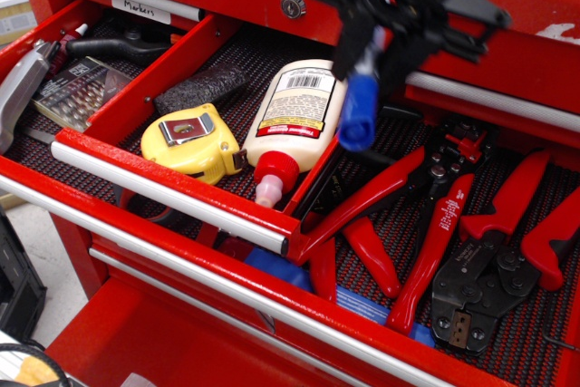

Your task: Pick up blue pen and put into drawer

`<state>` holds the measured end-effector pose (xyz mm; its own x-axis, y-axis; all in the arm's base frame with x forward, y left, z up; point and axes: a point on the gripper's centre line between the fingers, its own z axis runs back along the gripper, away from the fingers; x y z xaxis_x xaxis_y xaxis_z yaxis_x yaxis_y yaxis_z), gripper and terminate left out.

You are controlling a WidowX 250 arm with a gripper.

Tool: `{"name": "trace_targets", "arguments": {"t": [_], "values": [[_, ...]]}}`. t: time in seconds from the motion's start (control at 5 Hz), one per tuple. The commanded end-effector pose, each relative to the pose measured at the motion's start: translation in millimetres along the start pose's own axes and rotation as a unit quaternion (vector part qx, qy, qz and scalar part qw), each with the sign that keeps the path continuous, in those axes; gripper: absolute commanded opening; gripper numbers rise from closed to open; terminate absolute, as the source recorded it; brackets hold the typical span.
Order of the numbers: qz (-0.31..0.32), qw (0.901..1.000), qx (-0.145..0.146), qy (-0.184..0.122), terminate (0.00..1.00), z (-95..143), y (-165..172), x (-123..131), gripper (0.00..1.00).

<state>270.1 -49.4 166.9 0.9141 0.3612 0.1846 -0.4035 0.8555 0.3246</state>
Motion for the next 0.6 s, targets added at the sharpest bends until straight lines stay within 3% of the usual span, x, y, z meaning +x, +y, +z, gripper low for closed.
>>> {"name": "trace_targets", "arguments": {"t": [0.0,0.2,0.4], "values": [[0.048,0.9980,-0.018,-0.036,0.00,1.7,30.7,22.3,1.00],[0.048,0.9980,-0.018,-0.036,0.00,1.7,30.7,22.3,1.00],[0.048,0.9980,-0.018,-0.036,1.00,1.7,30.7,22.3,1.00]]}}
